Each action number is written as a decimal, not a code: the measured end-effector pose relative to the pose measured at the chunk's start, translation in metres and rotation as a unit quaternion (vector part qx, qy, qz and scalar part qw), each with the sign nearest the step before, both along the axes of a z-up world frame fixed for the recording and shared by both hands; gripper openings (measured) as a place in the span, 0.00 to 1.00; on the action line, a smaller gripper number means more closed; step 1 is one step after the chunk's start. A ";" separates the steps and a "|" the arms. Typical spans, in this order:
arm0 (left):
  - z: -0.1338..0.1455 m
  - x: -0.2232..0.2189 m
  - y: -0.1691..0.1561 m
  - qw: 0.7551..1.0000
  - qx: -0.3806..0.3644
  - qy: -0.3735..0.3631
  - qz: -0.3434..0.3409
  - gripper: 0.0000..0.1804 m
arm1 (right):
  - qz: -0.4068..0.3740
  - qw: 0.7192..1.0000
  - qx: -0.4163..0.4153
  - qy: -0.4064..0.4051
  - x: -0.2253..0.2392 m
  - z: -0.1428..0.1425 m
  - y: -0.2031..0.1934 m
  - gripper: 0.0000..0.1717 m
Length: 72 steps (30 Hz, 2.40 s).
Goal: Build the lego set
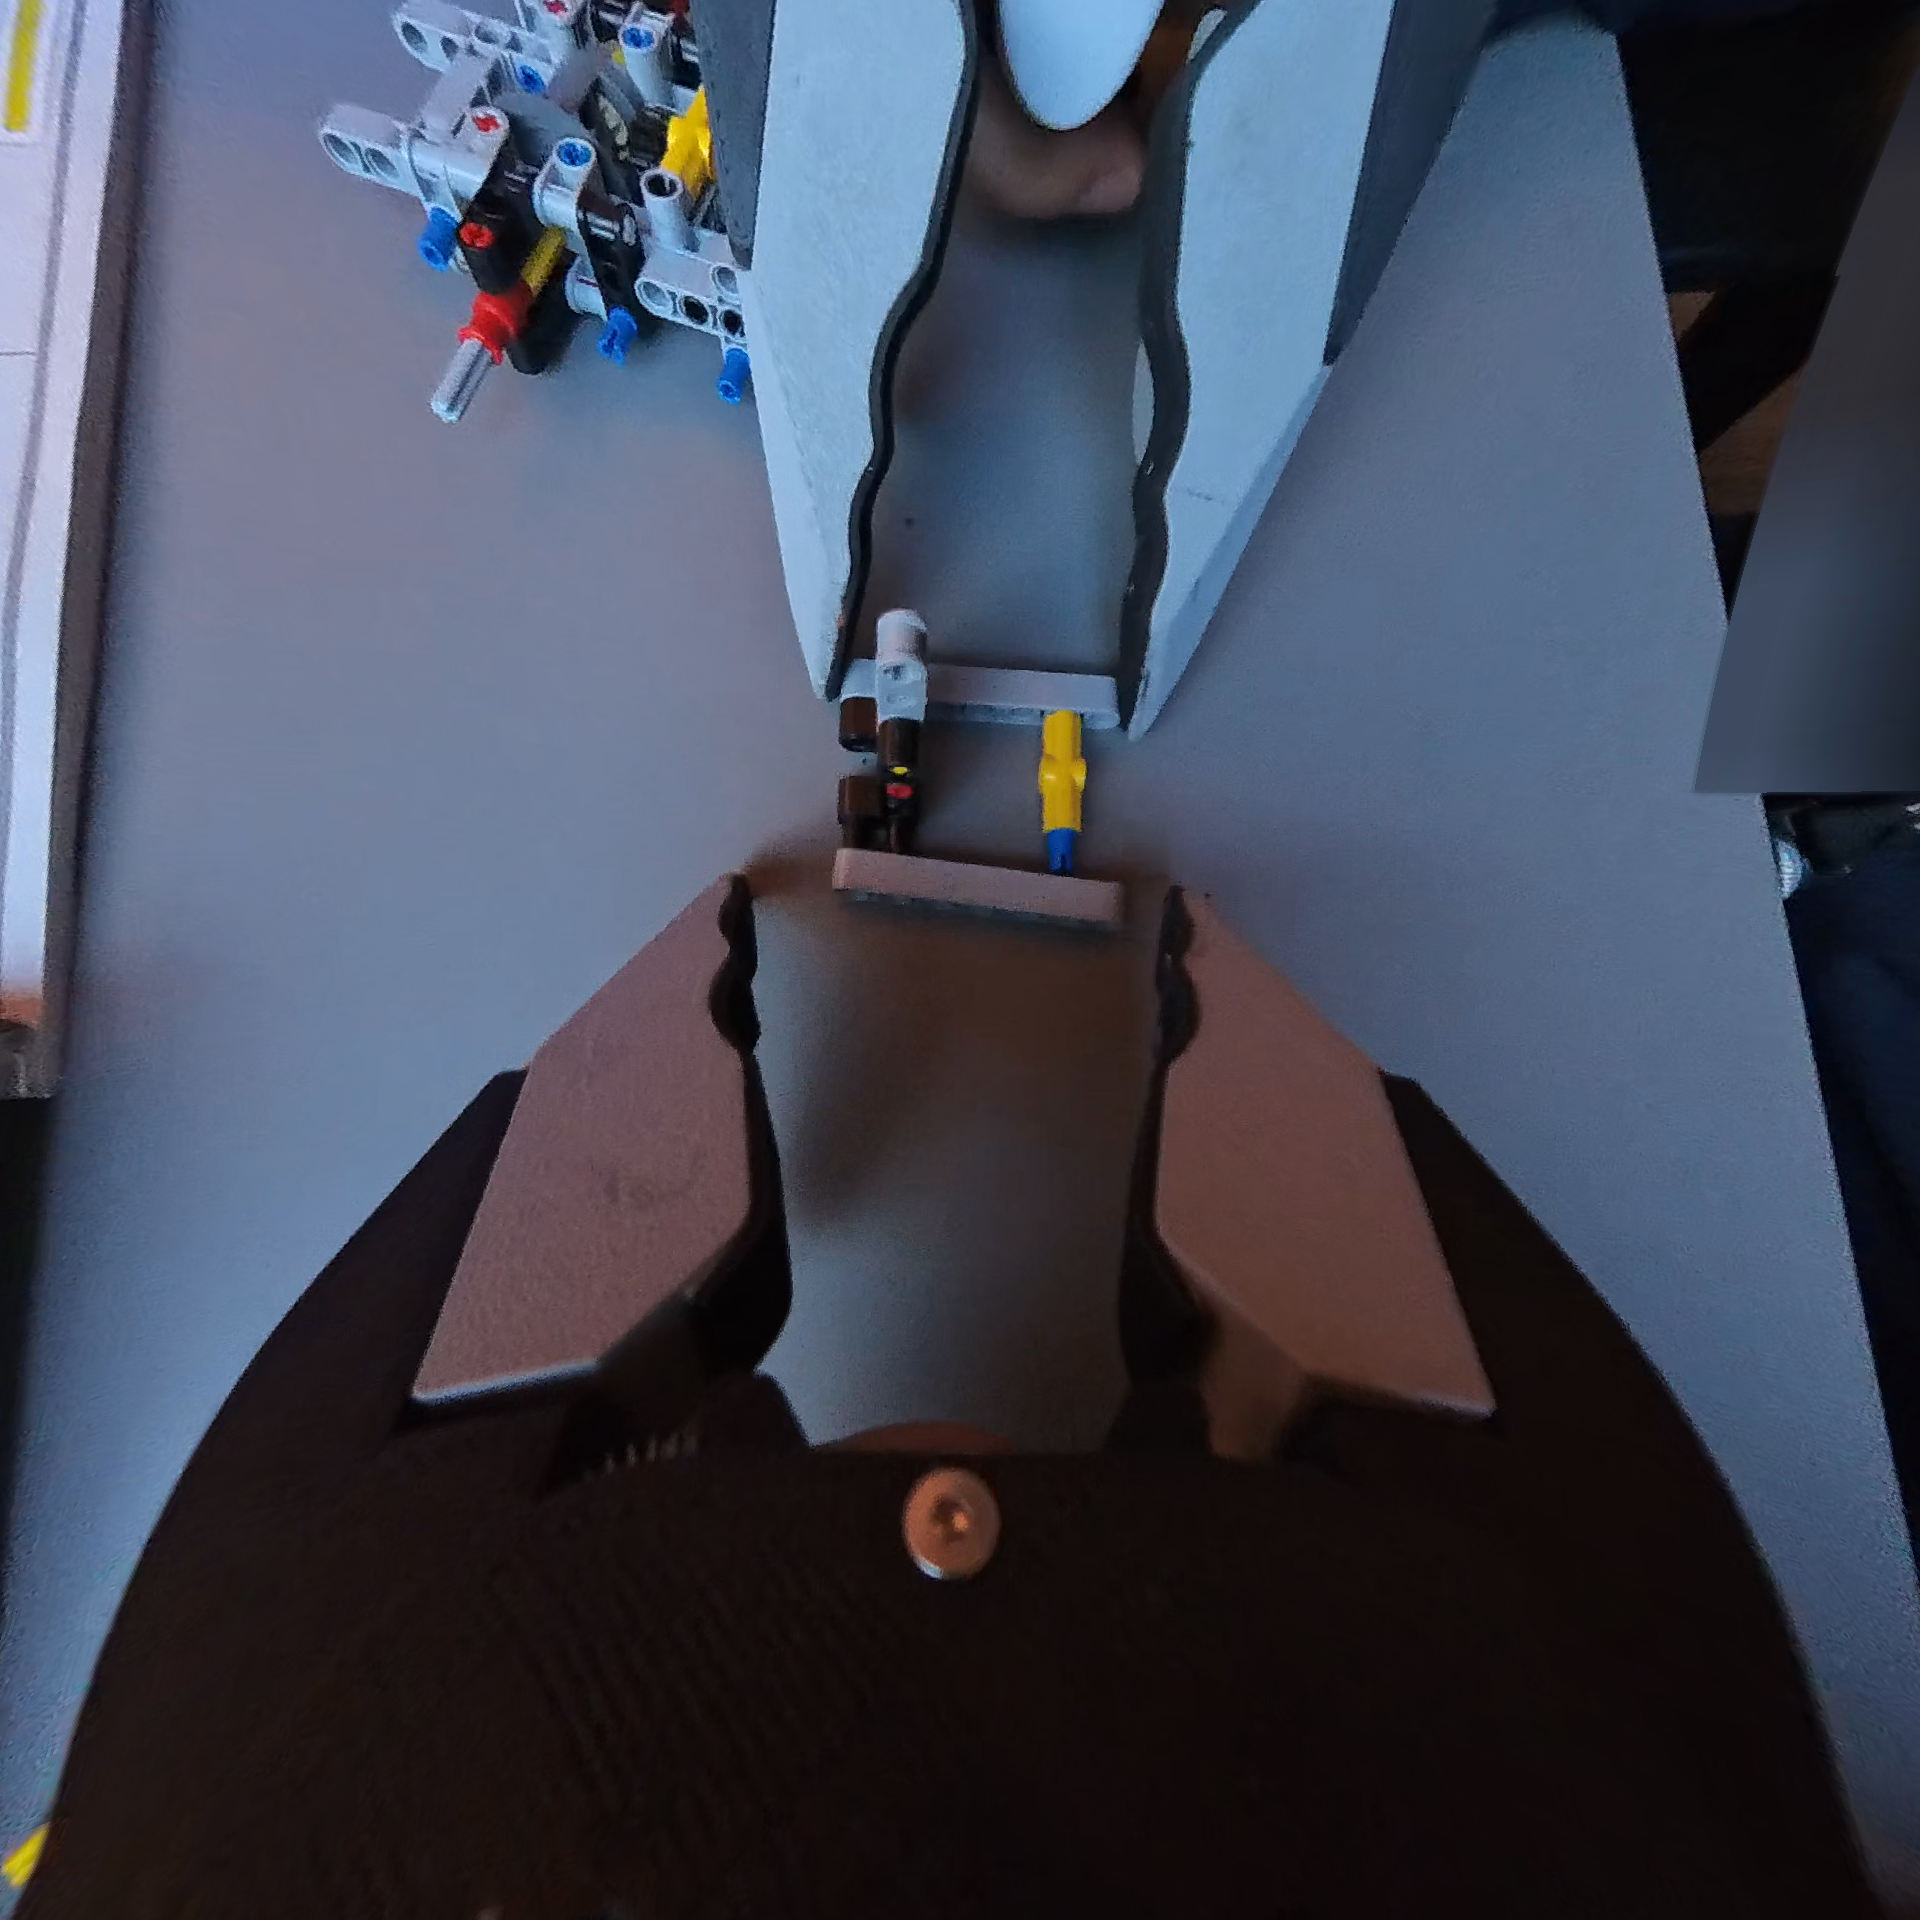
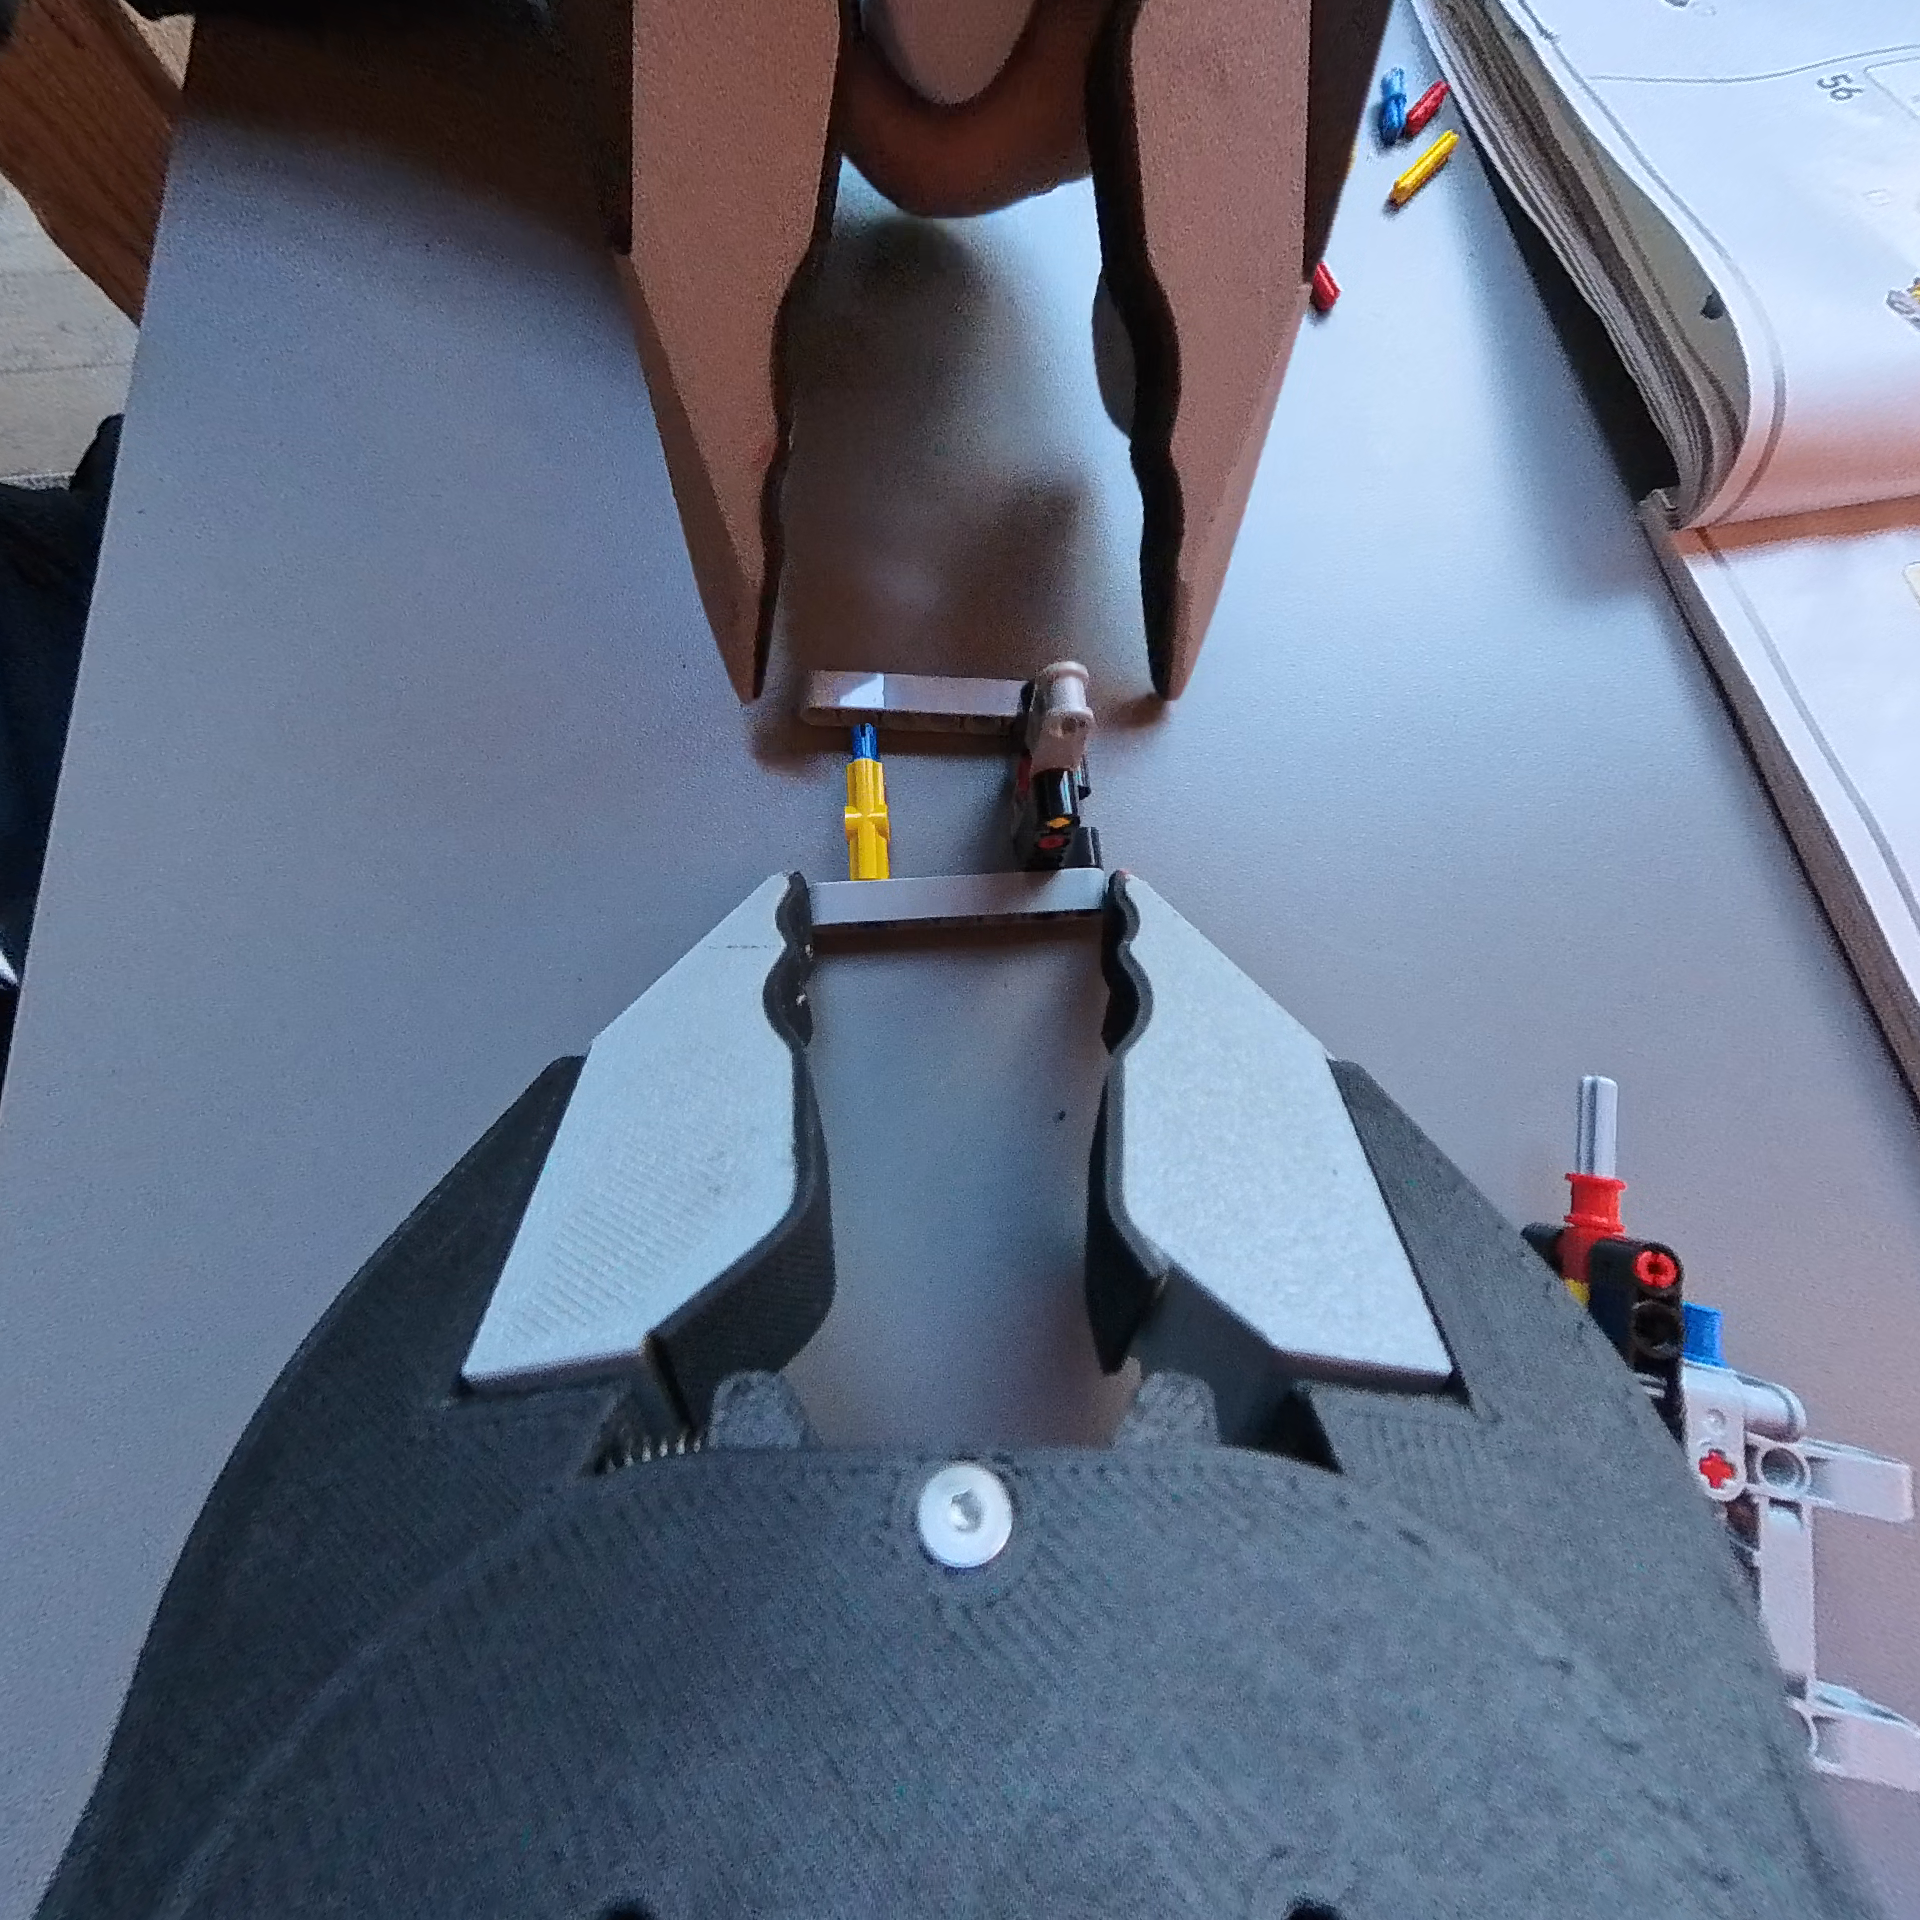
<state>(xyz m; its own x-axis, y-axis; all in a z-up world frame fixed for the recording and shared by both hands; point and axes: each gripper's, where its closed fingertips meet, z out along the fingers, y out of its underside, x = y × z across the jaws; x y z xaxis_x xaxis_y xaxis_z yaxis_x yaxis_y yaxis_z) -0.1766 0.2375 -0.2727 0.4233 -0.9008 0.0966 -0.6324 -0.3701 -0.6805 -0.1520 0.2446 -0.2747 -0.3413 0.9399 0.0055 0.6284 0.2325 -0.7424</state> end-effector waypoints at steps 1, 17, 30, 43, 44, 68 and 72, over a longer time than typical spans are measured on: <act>0.000 0.000 0.000 1.000 -0.002 0.001 0.001 0.42 | 0.000 1.000 0.000 0.000 0.000 0.000 0.000 0.31; -0.001 0.000 -0.001 1.000 0.018 0.006 0.007 0.30 | -0.022 1.000 -0.004 -0.005 -0.003 0.001 0.001 0.31; -0.001 0.002 0.002 1.000 0.016 0.000 0.024 0.30 | -0.041 0.993 0.038 -0.100 -0.002 0.007 0.002 0.31; -0.001 -0.003 0.007 0.999 0.038 -0.006 0.039 0.27 | -0.048 0.998 0.012 -0.040 -0.009 0.001 0.000 0.31; -0.001 -0.004 0.007 0.999 0.030 -0.006 0.042 0.27 | -0.047 0.998 0.011 -0.039 -0.009 0.001 0.000 0.31; 0.004 -0.020 -0.030 0.991 -0.065 0.025 0.118 0.25 | -0.038 0.999 0.009 -0.015 -0.012 0.000 -0.001 0.31; 0.004 -0.012 -0.044 0.991 -0.087 0.020 0.095 0.24 | -0.020 1.000 0.008 -0.013 -0.010 0.000 -0.004 0.31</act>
<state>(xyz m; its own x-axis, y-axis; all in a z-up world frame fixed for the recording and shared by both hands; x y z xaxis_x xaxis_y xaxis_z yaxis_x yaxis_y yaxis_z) -0.1890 0.1934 -0.2687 0.5905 -0.7755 0.2235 -0.5650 -0.5950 -0.5716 -0.1616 0.2406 -0.2743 -0.3027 0.9530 0.0123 0.6559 0.2177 -0.7227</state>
